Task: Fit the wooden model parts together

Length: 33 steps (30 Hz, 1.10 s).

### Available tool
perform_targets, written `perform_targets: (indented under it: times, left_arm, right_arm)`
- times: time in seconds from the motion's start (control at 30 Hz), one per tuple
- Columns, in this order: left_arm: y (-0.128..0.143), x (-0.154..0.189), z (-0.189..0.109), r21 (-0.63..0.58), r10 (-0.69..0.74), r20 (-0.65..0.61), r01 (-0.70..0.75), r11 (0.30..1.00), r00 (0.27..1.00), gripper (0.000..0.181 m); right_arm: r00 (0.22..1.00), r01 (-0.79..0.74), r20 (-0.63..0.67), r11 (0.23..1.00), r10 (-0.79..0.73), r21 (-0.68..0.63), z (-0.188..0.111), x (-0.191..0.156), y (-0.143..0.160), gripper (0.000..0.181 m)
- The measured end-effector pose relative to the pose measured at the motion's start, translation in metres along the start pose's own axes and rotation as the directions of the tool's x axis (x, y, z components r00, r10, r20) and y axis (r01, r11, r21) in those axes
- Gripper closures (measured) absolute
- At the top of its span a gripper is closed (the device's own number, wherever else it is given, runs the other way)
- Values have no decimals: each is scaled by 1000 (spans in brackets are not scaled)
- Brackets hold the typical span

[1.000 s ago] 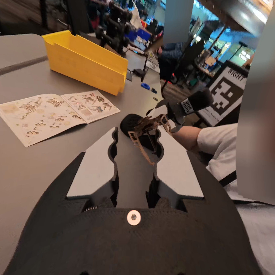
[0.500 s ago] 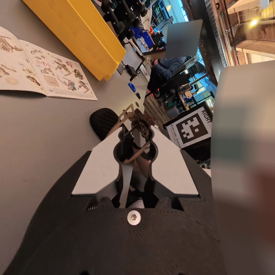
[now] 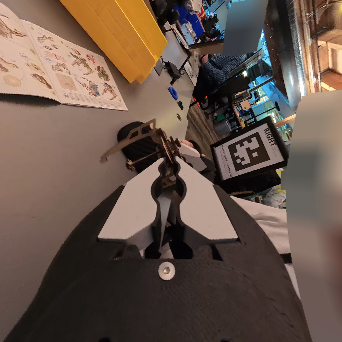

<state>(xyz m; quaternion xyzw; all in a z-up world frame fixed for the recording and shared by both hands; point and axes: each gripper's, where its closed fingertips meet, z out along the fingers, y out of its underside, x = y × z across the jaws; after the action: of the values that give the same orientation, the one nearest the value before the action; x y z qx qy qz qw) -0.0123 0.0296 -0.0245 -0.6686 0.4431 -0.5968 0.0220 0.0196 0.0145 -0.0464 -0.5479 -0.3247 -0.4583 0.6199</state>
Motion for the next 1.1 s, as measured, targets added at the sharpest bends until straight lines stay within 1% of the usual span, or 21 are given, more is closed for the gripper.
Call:
perform_targets:
  times: [0.03,0.07,0.1,0.13,0.17,0.23,0.3,0.33,0.37,0.43,0.5,0.7,0.77,0.83,0.9,0.93,0.97,1.0,1.03,1.07,1.1]
  left_arm:
    - [-2,-3,-3,-6,15,9,-15,1000,1000,181]
    - [-4,-7,-6,-12,28,25,-28,1000,999,181]
    - [-6,-10,-11,-20,40,37,-40,999,999,181]
    - [-9,-11,-16,-27,61,47,-59,998,997,181]
    - [-10,-13,-21,-38,90,70,-87,995,994,181]
    - [-12,-21,-32,-87,181,154,-170,982,971,181]
    - [-14,-28,-41,-148,276,237,-246,958,932,181]
    - [-15,-31,-44,-173,310,262,-271,947,914,181]
    - [-15,-31,-46,-204,339,265,-291,935,902,181]
    - [-13,-31,-47,-263,369,256,-303,916,893,181]
    - [-11,-31,-47,-323,398,238,-314,893,886,181]
    - [-2,-42,-36,-475,450,256,-294,830,856,181]
    - [2,-46,-28,-518,455,259,-275,810,852,181]
    - [3,-50,-19,-534,454,265,-262,804,851,181]
    - [3,-53,-10,-547,451,272,-249,799,850,181]
    - [4,-55,-6,-554,450,276,-242,797,849,181]
    - [4,-57,-2,-560,445,280,-232,796,851,181]
    - [3,-58,2,-564,440,281,-224,794,853,181]
    - [3,-58,6,-570,436,281,-217,792,855,181]
    - [3,-59,10,-577,433,281,-210,789,857,181]
    - [2,-59,14,-584,434,280,-207,785,856,181]
  right_arm:
    - [995,-72,64,997,73,-24,3,-7,6,158]
    - [978,-156,128,985,165,-78,5,-14,15,156]
    - [944,-251,182,957,275,-145,6,-20,24,151]
    - [890,-348,227,911,395,-221,6,-24,32,150]
    - [826,-427,237,843,511,-327,6,-27,44,149]
    - [724,-484,171,669,668,-564,4,-27,71,143]
    - [682,-466,58,494,729,-734,-3,-26,96,136]
    - [672,-455,32,446,740,-770,-4,-25,101,133]
    - [676,-451,16,432,736,-781,-3,-24,105,130]
    - [714,-438,-3,443,700,-782,1,-20,112,130]
    - [728,-422,0,447,686,-789,1,-23,114,129]
    - [723,-419,9,449,691,-790,1,-31,119,129]
    - [700,-452,23,468,714,-759,3,-30,118,130]
    - [675,-545,-12,488,738,-682,7,-10,123,131]
    - [667,-642,-94,506,739,-577,5,26,141,133]
    - [663,-674,-106,528,741,-517,4,44,148,132]
    - [656,-698,-123,536,745,-476,2,61,156,127]
    - [634,-724,-140,520,760,-454,1,74,164,117]
    - [616,-733,-116,514,779,-445,2,82,167,108]
    - [613,-738,-105,521,783,-428,5,92,170,109]
    - [624,-738,-78,554,777,-386,10,103,169,110]
